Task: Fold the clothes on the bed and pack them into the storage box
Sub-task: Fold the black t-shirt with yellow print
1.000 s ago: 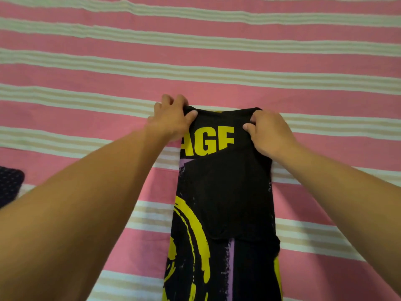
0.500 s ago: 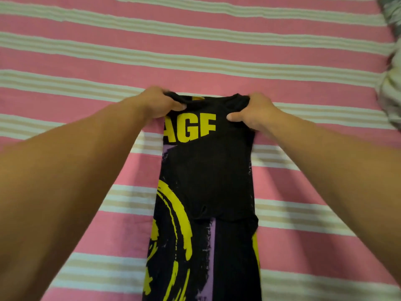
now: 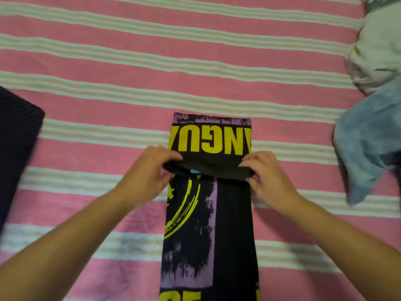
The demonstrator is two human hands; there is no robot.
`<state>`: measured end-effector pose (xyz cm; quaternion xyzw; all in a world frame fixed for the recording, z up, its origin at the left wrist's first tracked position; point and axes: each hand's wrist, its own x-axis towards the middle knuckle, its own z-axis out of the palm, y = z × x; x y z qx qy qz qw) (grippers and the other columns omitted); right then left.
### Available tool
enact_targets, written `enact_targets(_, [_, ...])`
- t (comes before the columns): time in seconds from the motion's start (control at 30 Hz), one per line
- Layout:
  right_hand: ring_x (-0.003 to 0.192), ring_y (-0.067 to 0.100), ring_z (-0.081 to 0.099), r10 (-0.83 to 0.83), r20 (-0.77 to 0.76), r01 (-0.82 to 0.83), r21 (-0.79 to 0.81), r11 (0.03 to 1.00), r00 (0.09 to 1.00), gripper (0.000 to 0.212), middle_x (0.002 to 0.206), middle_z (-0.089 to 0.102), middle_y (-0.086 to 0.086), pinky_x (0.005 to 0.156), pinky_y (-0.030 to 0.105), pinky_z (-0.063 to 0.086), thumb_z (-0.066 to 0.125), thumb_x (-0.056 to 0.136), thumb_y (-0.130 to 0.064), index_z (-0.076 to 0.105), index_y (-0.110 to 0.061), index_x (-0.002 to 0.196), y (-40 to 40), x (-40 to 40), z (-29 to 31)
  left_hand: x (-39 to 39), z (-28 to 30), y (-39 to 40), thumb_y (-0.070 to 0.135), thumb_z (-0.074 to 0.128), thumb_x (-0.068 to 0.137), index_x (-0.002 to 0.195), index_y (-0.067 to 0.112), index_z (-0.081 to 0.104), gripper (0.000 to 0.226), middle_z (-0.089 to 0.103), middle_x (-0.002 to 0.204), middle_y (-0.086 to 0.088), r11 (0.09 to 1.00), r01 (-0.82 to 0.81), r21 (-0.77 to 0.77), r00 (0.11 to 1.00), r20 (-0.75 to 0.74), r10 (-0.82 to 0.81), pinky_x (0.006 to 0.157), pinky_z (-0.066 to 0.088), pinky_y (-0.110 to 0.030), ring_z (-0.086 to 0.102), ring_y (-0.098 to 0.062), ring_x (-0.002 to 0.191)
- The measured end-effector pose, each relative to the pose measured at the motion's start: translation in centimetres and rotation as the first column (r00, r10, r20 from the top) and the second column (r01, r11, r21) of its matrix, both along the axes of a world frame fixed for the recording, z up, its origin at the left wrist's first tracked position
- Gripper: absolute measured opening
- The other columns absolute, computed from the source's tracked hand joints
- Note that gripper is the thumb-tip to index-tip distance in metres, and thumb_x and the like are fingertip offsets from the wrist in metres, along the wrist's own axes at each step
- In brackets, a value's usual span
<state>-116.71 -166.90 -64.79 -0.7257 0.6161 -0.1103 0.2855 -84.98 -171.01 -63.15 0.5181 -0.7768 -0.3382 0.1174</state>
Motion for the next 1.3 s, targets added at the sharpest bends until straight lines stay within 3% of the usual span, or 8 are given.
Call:
enact_targets(0.1, [0.138,0.022,0.036,0.103,-0.093,-0.094,0.092,0.991,0.99,0.057,0.15,0.045,0.003,0.113,0.046,0.041,0.067,0.085,0.004,0.059,-0.017,0.138,3.1,-0.3,0.4,1.2,-2.0,3.4,0.01,0.079,0.084,0.14,0.021,0.06,0.06,0.055,0.14,-0.001,0.992,0.125,0.025,0.977,0.171,-0.128,0.11,0.041,-0.045,0.046,-0.022,0.128])
enact_targets(0.27, [0.121,0.019,0.051,-0.087,-0.059,0.085,-0.038,0.996,0.994,0.049,0.14,0.049,0.005,0.101,0.035,0.046,0.053,0.085,0.01,0.068,-0.013,0.125,1.8,-0.3,3.4,0.9,-0.1,3.6,0.011,0.067,0.095,0.125,0.025,0.068,0.033,0.062,0.12,0.009,0.977,-0.137,0.162,0.983,-0.101,0.154,0.095,0.043,-0.019,0.058,-0.004,0.106])
enact_targets(0.57, [0.099,0.025,0.063,-0.708,-0.027,0.612,0.526,0.59,0.706,0.024,0.107,0.065,0.004,0.089,0.044,0.055,0.072,0.09,-0.017,0.053,-0.016,0.104,-1.7,2.9,0.9,-1.7,-0.1,2.0,-0.008,0.064,0.09,0.094,0.01,0.058,0.019,0.062,0.097,-0.013,0.415,-0.495,0.763,0.563,-0.081,0.822,0.079,0.05,-0.039,0.06,-0.028,0.088])
enact_targets(0.73, [0.089,0.027,0.07,-0.855,0.081,0.627,0.644,0.438,0.513,0.02,0.108,0.065,0.012,0.068,0.034,0.062,0.072,0.09,-0.008,0.055,-0.011,0.101,-1.2,2.2,1.5,-0.9,0.6,0.4,0.015,0.072,0.092,0.105,0.016,0.058,0.019,0.062,0.101,-0.003,0.701,-0.389,0.598,0.906,0.11,0.409,0.072,0.046,-0.029,0.063,-0.02,0.09])
enact_targets(0.87, [0.097,0.024,0.062,-0.443,-0.301,0.534,0.396,0.747,0.844,0.033,0.111,0.062,0.004,0.08,0.037,0.053,0.072,0.091,-0.035,0.055,-0.017,0.113,-2.2,1.9,2.4,-1.7,1.1,-2.6,0.042,0.062,0.095,0.106,0.016,0.059,0.028,0.051,0.116,-0.003,0.986,-0.158,0.047,0.938,0.319,0.135,0.088,0.047,-0.037,0.053,-0.024,0.106])
enact_targets(1.0, [0.127,0.029,0.044,-0.213,-0.254,0.181,-0.14,0.973,0.943,0.048,0.137,0.047,0.008,0.104,0.042,0.042,0.057,0.097,-0.037,0.048,-0.015,0.139,-5.6,3.5,1.8,-5.2,-1.1,-5.6,0.059,0.029,0.101,0.151,0.029,0.037,0.059,0.032,0.159,-0.01,0.939,0.277,-0.206,0.882,0.442,-0.163,0.119,0.025,-0.053,0.027,-0.036,0.147])
enact_targets(1.13, [0.155,0.028,-0.003,0.149,-0.459,-0.159,0.018,0.987,0.876,0.068,0.168,0.003,0.003,0.124,0.053,0.009,0.018,0.102,-0.062,0.009,-0.028,0.16,-7.1,4.5,-4.8,-6.8,-6.8,-6.2,0.068,-0.001,0.099,0.159,0.044,-0.006,0.064,-0.009,0.17,0.001,0.942,0.316,-0.111,0.816,0.539,-0.211,0.126,-0.001,-0.05,-0.011,-0.029,0.156])
enact_targets(1.3, [0.155,0.025,-0.008,0.123,-0.481,-0.146,-0.012,0.989,0.868,0.069,0.169,-0.002,0.0,0.123,0.052,0.002,0.013,0.101,-0.065,0.005,-0.031,0.16,-7.2,4.0,-7.3,-6.9,-8.3,-6.2,0.067,0.002,0.1,0.159,0.045,0.0,0.064,-0.007,0.17,0.002,0.949,0.275,-0.155,0.817,0.558,-0.146,0.126,0.001,-0.051,-0.009,-0.028,0.156])
